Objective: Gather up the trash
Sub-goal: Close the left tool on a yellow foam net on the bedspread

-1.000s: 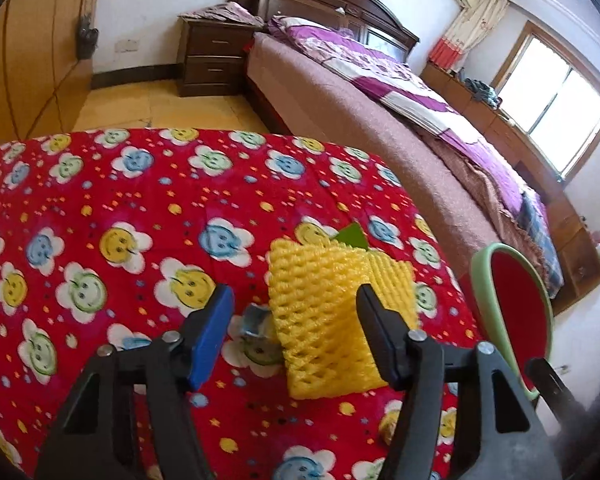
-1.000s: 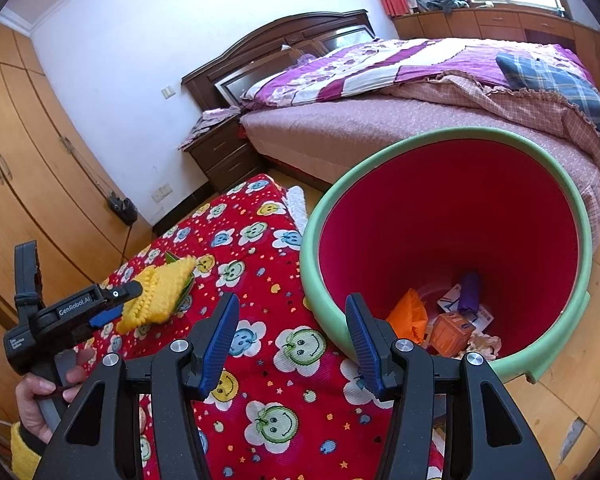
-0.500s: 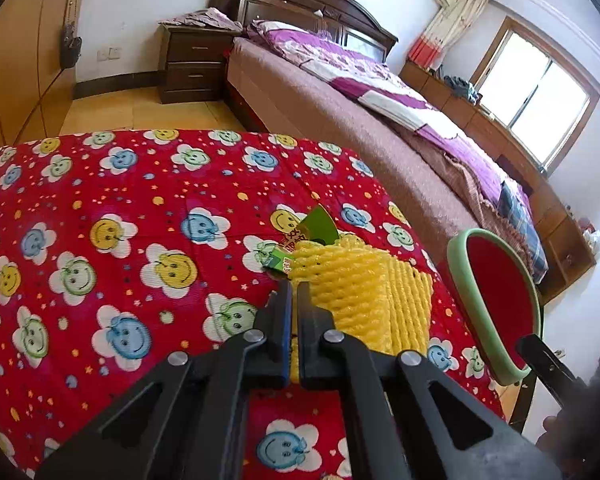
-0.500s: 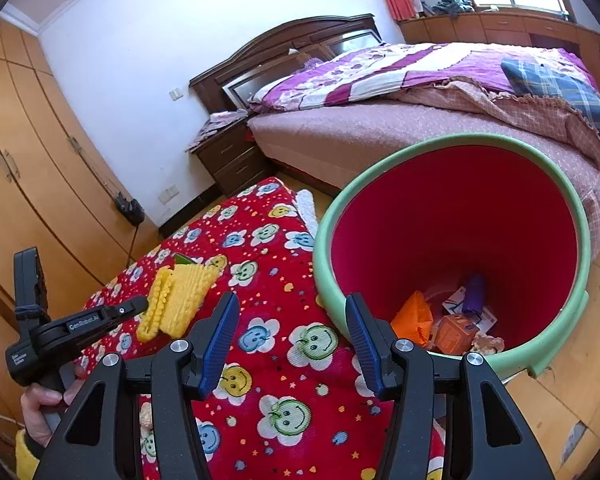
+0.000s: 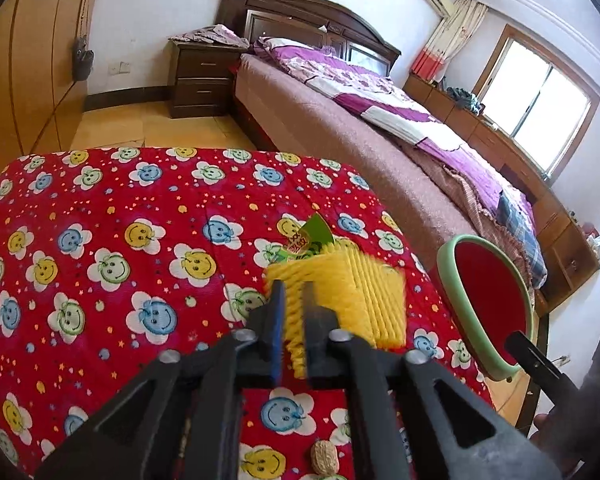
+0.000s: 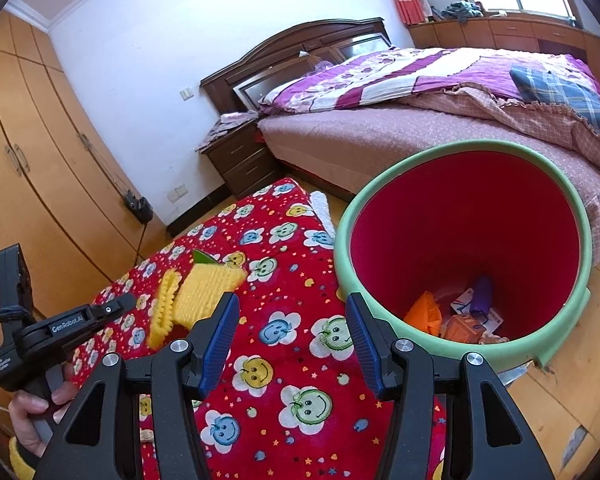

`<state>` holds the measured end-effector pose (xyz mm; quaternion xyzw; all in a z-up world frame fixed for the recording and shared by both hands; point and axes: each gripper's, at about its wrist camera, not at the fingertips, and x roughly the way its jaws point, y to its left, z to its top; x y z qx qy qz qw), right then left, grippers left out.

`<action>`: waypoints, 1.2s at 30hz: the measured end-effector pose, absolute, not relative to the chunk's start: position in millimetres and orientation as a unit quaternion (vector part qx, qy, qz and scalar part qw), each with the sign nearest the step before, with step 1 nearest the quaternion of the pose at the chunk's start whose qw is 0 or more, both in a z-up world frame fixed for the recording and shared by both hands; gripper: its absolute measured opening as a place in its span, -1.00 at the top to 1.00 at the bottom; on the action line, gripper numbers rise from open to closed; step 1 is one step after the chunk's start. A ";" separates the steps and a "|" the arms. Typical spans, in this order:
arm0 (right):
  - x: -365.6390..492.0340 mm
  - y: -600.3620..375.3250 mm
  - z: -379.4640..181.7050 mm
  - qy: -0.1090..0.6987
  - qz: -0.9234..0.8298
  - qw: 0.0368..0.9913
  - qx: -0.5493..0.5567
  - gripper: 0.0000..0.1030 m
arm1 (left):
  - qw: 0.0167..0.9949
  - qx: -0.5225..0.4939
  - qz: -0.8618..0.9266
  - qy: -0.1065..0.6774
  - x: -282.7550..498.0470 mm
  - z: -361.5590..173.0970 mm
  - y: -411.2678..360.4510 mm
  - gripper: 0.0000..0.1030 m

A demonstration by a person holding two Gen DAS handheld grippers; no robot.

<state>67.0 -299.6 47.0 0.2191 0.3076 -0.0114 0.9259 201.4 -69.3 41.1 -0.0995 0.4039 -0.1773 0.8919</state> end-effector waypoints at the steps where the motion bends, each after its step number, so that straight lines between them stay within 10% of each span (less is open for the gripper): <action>1: 66.2 -300.2 47.5 0.307 -0.012 0.926 0.220 -0.10 | 0.892 -0.099 -0.176 0.404 200.5 41.4 -70.4 0.49; 3: 65.0 -300.9 47.9 0.305 -0.013 0.926 0.221 -0.10 | 0.894 -0.099 -0.175 0.401 198.9 41.1 -71.6 0.22; 23: 60.6 -305.1 45.2 0.305 -0.013 0.924 0.229 -0.10 | 0.866 -0.127 -0.168 0.453 201.3 6.4 -83.7 0.16; 36: 69.1 -286.6 47.3 0.317 0.002 0.925 0.208 -0.10 | 0.879 -0.131 -0.171 0.425 193.0 22.6 -56.5 0.66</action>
